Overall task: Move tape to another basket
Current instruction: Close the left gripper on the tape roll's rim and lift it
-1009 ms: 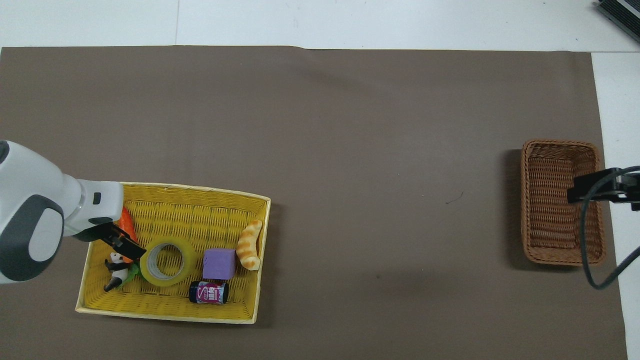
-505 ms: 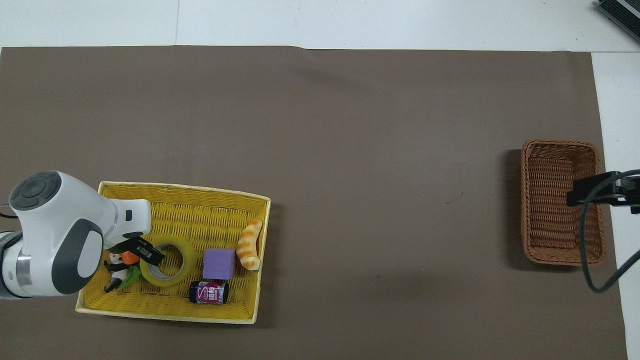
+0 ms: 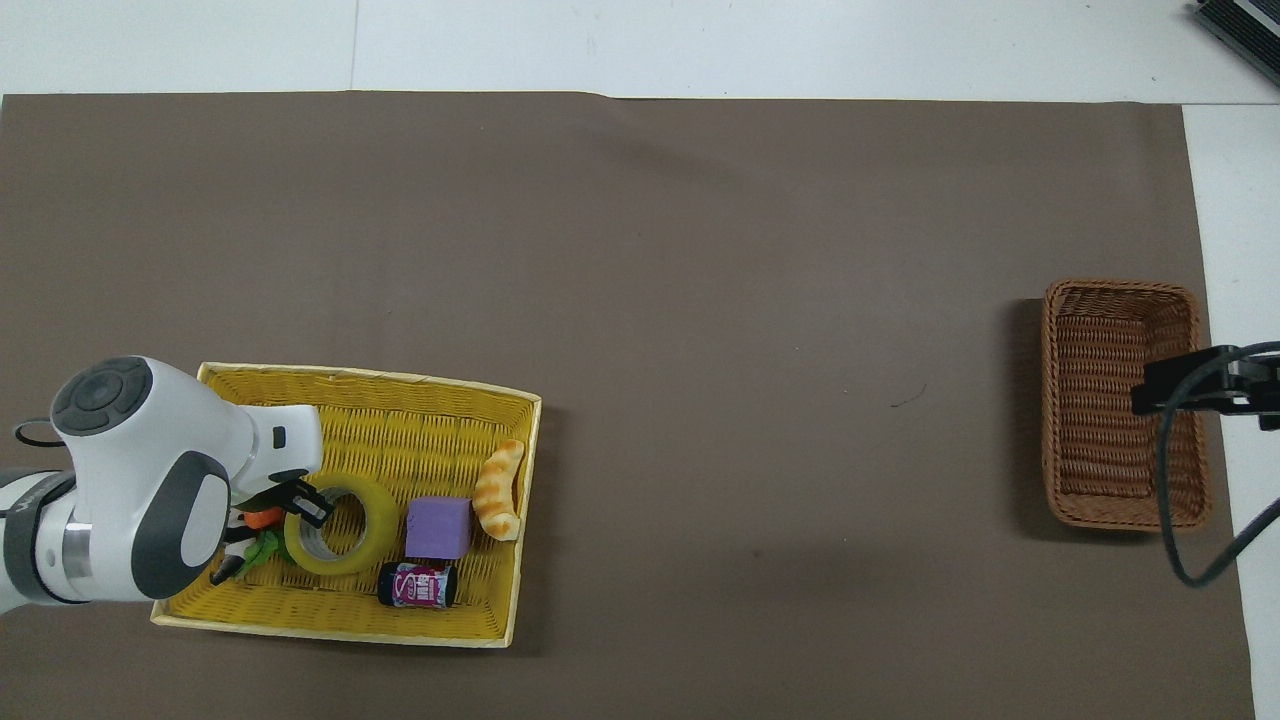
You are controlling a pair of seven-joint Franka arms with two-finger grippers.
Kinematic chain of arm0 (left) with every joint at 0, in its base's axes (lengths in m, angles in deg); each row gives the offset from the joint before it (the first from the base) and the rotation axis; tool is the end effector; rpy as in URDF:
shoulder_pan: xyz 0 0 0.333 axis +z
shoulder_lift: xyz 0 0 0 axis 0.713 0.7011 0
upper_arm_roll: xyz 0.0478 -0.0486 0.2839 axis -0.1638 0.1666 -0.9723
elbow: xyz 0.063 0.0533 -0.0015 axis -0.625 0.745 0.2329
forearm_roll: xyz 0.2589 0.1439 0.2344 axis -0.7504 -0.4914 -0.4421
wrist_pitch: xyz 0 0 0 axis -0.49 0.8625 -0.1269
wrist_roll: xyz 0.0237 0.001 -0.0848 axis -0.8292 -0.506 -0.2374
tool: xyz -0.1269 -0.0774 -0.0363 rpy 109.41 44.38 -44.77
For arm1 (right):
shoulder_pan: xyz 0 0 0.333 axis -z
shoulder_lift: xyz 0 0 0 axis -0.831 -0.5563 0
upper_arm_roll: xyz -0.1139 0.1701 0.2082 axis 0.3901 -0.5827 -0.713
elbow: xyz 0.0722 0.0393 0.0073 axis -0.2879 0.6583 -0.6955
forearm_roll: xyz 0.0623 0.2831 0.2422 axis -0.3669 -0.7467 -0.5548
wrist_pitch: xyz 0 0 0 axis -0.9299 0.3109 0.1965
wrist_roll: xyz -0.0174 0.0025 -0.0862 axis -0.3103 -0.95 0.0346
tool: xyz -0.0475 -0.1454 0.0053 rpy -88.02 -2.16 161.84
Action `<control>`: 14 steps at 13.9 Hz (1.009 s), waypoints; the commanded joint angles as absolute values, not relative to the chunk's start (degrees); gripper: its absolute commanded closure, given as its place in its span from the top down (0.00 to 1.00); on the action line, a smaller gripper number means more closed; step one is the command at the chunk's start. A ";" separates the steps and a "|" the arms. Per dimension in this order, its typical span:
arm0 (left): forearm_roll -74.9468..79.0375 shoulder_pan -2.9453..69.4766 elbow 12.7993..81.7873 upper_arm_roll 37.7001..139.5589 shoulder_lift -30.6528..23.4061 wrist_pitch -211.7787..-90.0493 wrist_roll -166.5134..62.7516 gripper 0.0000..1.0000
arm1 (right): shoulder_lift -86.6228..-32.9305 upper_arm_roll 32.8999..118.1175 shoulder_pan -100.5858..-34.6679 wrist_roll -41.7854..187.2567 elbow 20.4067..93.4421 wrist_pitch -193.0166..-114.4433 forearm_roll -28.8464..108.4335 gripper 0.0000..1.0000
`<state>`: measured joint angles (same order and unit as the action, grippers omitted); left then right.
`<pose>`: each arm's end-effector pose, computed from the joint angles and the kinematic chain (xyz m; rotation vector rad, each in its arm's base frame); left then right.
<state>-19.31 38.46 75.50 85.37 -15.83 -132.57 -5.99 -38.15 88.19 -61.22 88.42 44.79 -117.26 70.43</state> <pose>0.4307 -0.0573 0.2547 2.8735 -0.9022 -0.3748 0.4863 -0.0065 0.5873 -3.1267 0.2189 0.1167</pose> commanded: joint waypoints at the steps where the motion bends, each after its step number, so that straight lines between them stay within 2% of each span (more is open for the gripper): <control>1: -18.87 40.03 70.14 84.90 -15.53 -125.86 -6.12 0.00 | -36.70 87.89 -60.51 87.77 46.42 -117.43 70.47 1.00; 4: -18.79 41.44 60.99 84.90 -15.70 -116.09 -6.46 0.00 | -36.70 87.89 -60.60 87.68 46.42 -117.95 70.47 1.00; 8: -13.87 43.20 52.02 84.64 -15.09 -111.07 -10.58 0.00 | -36.88 87.89 -60.51 87.68 46.34 -118.05 70.47 1.00; 13: -6.67 41.62 50.33 85.68 -14.65 -111.76 -29.36 0.00 | -36.79 87.46 -59.98 86.62 46.42 -118.40 70.47 1.00; 14: -6.57 38.74 50.33 85.69 -14.65 -112.02 -32.97 0.00 | -36.79 87.54 -59.72 86.10 46.42 -118.22 70.47 1.00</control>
<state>-8.14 41.82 52.08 85.54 -15.48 -112.90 -26.28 -38.14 88.02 -60.47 87.80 44.89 -117.60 70.43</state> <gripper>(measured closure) 0.771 0.000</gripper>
